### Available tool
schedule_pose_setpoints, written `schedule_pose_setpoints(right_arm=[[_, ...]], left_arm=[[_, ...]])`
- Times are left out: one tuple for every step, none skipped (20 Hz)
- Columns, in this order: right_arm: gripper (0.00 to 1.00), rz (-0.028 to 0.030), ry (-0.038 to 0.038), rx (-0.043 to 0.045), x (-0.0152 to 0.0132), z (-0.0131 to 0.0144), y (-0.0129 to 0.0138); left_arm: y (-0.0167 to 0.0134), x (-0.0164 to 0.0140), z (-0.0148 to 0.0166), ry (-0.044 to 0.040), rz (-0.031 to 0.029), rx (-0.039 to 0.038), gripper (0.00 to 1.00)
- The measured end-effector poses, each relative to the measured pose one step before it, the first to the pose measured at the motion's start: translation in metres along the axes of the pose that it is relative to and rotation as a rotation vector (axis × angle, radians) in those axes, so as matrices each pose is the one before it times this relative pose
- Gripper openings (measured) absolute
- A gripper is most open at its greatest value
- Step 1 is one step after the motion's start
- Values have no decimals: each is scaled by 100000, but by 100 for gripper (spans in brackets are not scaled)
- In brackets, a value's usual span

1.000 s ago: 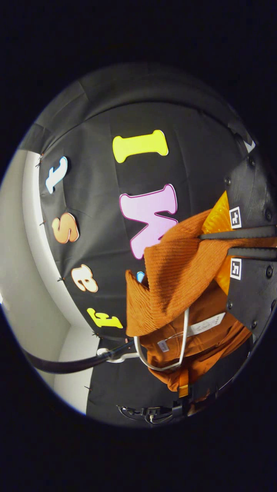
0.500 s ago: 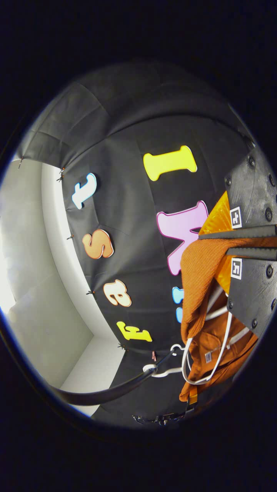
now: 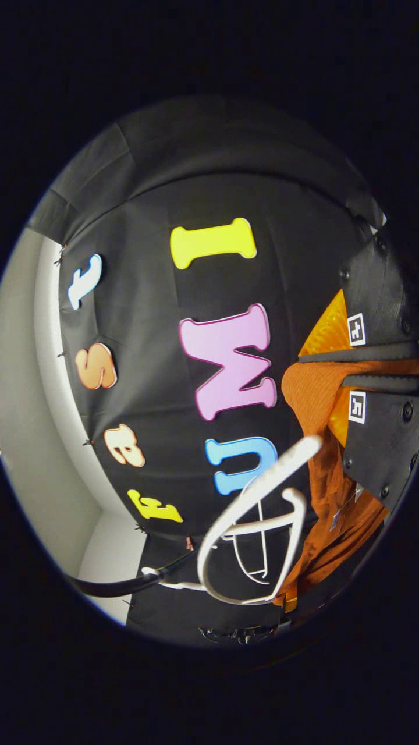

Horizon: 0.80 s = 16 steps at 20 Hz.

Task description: Grasp the clothes on the hanger with both hands and then place them into the laundry hamper below.

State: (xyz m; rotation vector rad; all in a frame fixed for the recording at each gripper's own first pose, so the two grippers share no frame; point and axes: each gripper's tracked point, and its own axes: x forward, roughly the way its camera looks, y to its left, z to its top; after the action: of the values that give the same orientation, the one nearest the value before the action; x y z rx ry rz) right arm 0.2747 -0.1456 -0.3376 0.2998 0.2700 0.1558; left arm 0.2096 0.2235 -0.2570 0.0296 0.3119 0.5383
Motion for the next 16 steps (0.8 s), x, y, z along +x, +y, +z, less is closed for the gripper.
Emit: schedule_pose_setpoints(right_arm=[[14, 163, 2873, -472, -284, -1283, 311], [14, 715, 2993, 375, -234, -1235, 456], [13, 643, 3254, 1063, -155, -1336, 531], [14, 810, 3064, 1568, -167, -1218, 574], [14, 1253, 2450, 1963, -118, -1210, 732], [14, 1626, 2270, 1921, -124, -911, 978], [14, 1458, 2215, 1371, -44, -982, 871], [14, 1683, 2262, 828, 32, -909, 941], [14, 1523, 2269, 935, 112, -880, 910], [14, 2028, 1998, 1577, 150, -866, 906], [13, 2339, 1807, 1817, 174, -768, 1065], [13, 2308, 2008, 1685, 313, -741, 1023], [13, 2185, 2215, 1193, 371, -765, 941], [13, 1269, 2083, 1268, 372, -713, 672], [13, 1405, 2490, 2010, -481, -753, 1099], [13, 599, 2834, 2967, 391, -870, 561]], left_arm=[[-605, -73, -1313, 2793, -899, -65, 8], [-789, -133, -1316, 2806, -1354, -203, 9], [-897, -7, -1280, 3431, -1704, -450, 7], [-822, -6, -1292, 3256, -1934, -613, 7], [-850, 81, -1108, 2803, -1593, -989, 8], [-897, -30, -1031, 2544, -1919, -1374, 9], [-1051, 93, -867, 2082, -2557, -1043, 8], [-1090, 135, -746, 1924, -1953, -601, 8], [-986, 158, -636, 1651, -1700, -320, 9], [-949, 9, -739, 1539, -1681, -406, 9], [-1010, 73, -650, 1316, -1621, -536, 9], [-911, 193, -509, 1279, -1737, -129, 9], [-713, 187, -388, 1345, -1269, -101, 9], [-734, 235, -552, 1168, -1285, -263, 9], [-575, 235, -233, 838, -1098, -645, 9], [-454, 261, -299, 435, -1107, -964, 9]])
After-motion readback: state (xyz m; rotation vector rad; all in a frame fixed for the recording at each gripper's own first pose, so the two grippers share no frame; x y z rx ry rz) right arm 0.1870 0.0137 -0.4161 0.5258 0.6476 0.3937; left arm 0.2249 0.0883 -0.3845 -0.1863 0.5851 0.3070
